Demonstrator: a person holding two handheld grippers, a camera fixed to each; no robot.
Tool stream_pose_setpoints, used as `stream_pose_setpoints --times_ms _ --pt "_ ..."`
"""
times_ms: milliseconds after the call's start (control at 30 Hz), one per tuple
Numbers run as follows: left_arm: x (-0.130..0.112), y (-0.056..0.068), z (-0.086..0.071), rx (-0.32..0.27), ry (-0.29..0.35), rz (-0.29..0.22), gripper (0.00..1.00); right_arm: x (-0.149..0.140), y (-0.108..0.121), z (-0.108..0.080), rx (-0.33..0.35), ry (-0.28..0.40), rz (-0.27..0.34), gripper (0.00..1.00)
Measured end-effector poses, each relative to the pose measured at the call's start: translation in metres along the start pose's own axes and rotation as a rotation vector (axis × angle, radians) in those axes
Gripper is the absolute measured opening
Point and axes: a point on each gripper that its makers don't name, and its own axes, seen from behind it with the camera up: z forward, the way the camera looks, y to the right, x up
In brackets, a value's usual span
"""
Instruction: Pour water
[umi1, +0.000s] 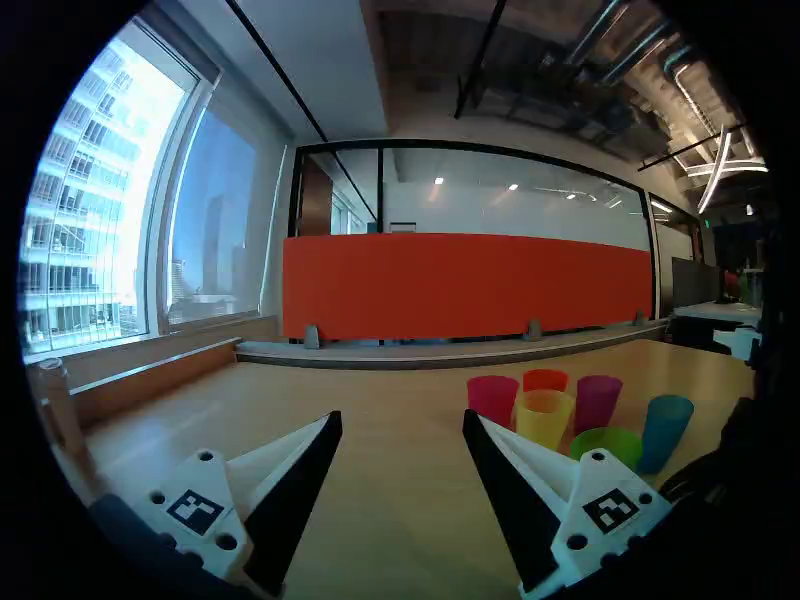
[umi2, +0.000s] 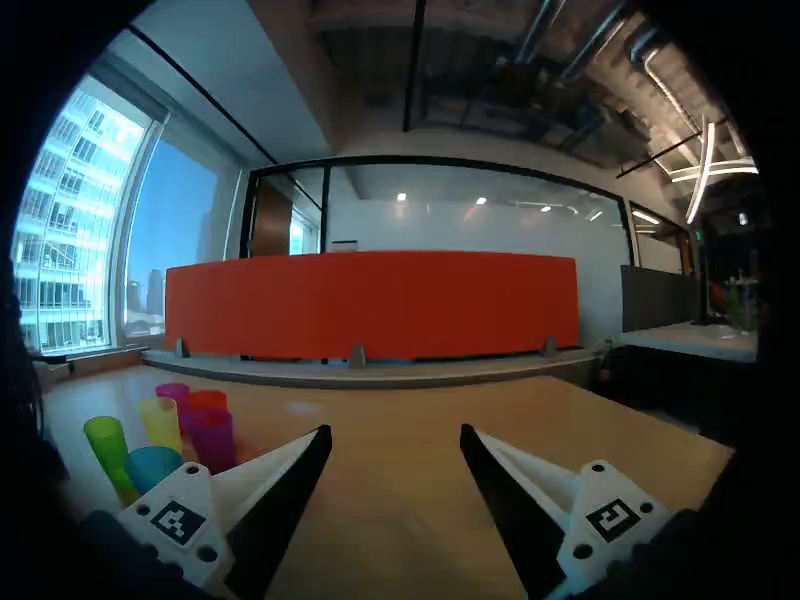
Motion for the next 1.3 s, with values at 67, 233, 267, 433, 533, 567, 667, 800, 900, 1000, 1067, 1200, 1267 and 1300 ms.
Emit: stream_pose_setpoints --times_ms 67,233,267,433,533,567,667,800,900,1000,1067,1200,1267,1300 --pt "0.0 0.0 0.0001 0.0 0.0 0.0 0.89 -0.0011 -0.0002 -0.0006 0.0 -0.002 -0.002 0.99" --pt "-0.0006 0.0001 0.0 0.0 0.0 0.0 0.89 -0.0038 0.0 -0.0015 -0.002 -0.009 -0.006 0.99" --pt "-0.0008 0.0001 -0.0001 0.0 0.0 0.0 0.9 -0.0039 0.0 -0.0015 -0.003 -0.008 -0.007 0.99" --pt "0.0001 0.0001 0.0 0.0 0.0 0.0 0.9 -0.0044 0.0004 -0.0003 -0.003 -0.009 -0.01 0.99" --pt "0.0004 0.0 0.0 0.0 0.0 0.0 0.9 -0.0042 0.0008 -0.0002 -0.003 -0.009 -0.01 0.99" --pt "0.0006 -0.0001 0.0 0.0 0.0 0.0 0.89 -0.0042 0.0009 -0.0003 -0.004 -0.009 -0.01 0.99" --pt "0.0007 -0.0001 -0.0002 0.0 0.0 0.0 0.89 -0.0041 0.0014 -0.0006 -0.005 -0.009 -0.01 0.99" --pt "0.0007 -0.0001 -0.0002 0.0 0.0 0.0 0.89 -0.0041 0.0028 -0.0004 -0.008 -0.009 -0.01 0.99" --pt "0.0008 -0.0001 -0.0001 0.0 0.0 0.0 0.89 -0.0043 0.0046 -0.0004 -0.011 -0.009 -0.01 0.99" --pt "0.0006 -0.0001 0.0 0.0 0.0 0.0 0.9 -0.0042 0.0053 -0.0005 -0.012 -0.009 -0.01 0.99" --pt "0.0005 -0.0001 0.0002 0.0 0.0 0.0 0.9 -0.0042 0.0051 -0.0003 -0.012 -0.009 -0.011 0.99" --pt "0.0004 -0.0002 -0.0001 0.0 0.0 0.0 0.9 -0.0047 0.0052 -0.0003 -0.012 -0.01 -0.011 0.99" --pt "0.0001 -0.0004 -0.0003 0.0 0.0 -0.001 0.89 -0.0047 0.0055 -0.0005 -0.012 -0.01 -0.01 0.99" --pt "0.0002 -0.0005 -0.0003 0.0 0.0 0.0 0.89 -0.0047 0.0055 -0.0006 -0.012 -0.01 -0.01 0.99"
